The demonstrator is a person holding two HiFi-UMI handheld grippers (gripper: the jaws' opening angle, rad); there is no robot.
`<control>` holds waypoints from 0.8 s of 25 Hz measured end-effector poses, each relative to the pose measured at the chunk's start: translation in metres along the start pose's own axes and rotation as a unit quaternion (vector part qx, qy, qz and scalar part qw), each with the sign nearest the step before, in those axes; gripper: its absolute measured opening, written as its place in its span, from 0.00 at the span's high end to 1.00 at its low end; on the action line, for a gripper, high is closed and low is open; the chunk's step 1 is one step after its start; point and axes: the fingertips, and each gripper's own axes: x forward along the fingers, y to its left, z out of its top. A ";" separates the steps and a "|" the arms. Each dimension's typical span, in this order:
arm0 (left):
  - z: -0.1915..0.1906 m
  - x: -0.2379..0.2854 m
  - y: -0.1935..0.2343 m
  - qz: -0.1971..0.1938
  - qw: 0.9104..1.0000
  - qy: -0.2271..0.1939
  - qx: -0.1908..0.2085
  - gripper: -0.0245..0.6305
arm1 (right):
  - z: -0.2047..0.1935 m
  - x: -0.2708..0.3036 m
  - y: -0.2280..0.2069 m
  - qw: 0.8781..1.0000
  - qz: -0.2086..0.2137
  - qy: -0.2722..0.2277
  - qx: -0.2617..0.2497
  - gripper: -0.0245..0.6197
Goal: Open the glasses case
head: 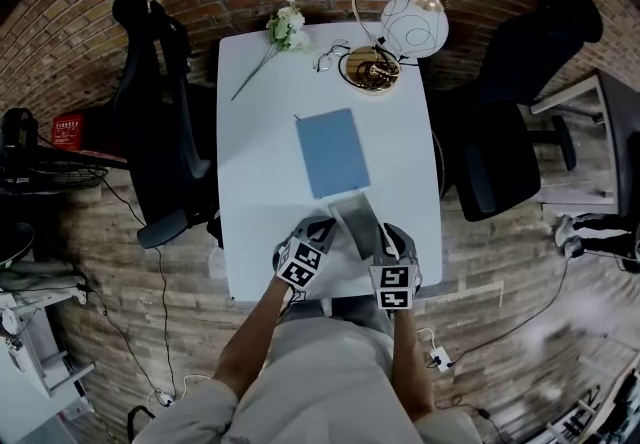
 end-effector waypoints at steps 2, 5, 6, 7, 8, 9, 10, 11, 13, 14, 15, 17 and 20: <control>0.006 -0.006 0.000 0.004 1.000 -0.012 -0.001 0.96 | 0.004 -0.003 0.000 1.000 0.000 -0.011 -0.001 0.90; 0.017 -0.015 0.002 0.010 0.999 -0.031 0.002 0.96 | 0.008 -0.006 0.002 1.000 0.003 -0.020 -0.002 0.90; 0.021 -0.018 0.002 0.012 0.999 -0.038 0.003 0.96 | 0.009 -0.007 0.003 1.000 0.005 -0.022 -0.003 0.90; 0.025 -0.020 0.001 0.012 0.999 -0.045 0.005 0.96 | 0.010 -0.009 0.004 1.000 0.005 -0.025 -0.003 0.90; 0.028 -0.023 0.000 0.013 0.999 -0.051 0.006 0.96 | 0.011 -0.010 0.004 1.000 0.005 -0.027 -0.005 0.90; 0.032 -0.025 -0.001 0.014 0.998 -0.057 0.007 0.96 | 0.012 -0.012 0.004 1.000 0.004 -0.028 -0.007 0.90; 0.036 -0.028 -0.002 0.015 0.998 -0.063 0.007 0.96 | 0.013 -0.014 0.004 1.000 0.002 -0.029 -0.010 0.92; 0.039 -0.031 -0.003 0.016 0.998 -0.067 0.007 0.96 | 0.014 -0.015 0.003 0.999 0.000 -0.030 -0.013 0.95; 0.043 -0.036 -0.006 0.015 0.997 -0.072 0.005 0.96 | 0.016 -0.019 0.004 0.999 -0.001 -0.034 -0.016 0.95; 0.044 -0.038 -0.007 0.015 0.997 -0.075 0.004 0.96 | 0.017 -0.021 0.005 0.999 -0.001 -0.036 -0.016 0.95; 0.046 -0.041 -0.008 0.016 0.997 -0.079 0.004 0.96 | 0.018 -0.022 0.006 0.999 -0.002 -0.038 -0.017 0.95; 0.050 -0.046 -0.008 0.019 0.996 -0.087 0.004 0.96 | 0.019 -0.026 0.007 0.999 -0.005 -0.043 -0.018 0.95; 0.055 -0.055 -0.008 0.025 0.995 -0.100 0.006 0.96 | 0.021 -0.031 0.009 0.999 -0.009 -0.050 -0.017 0.95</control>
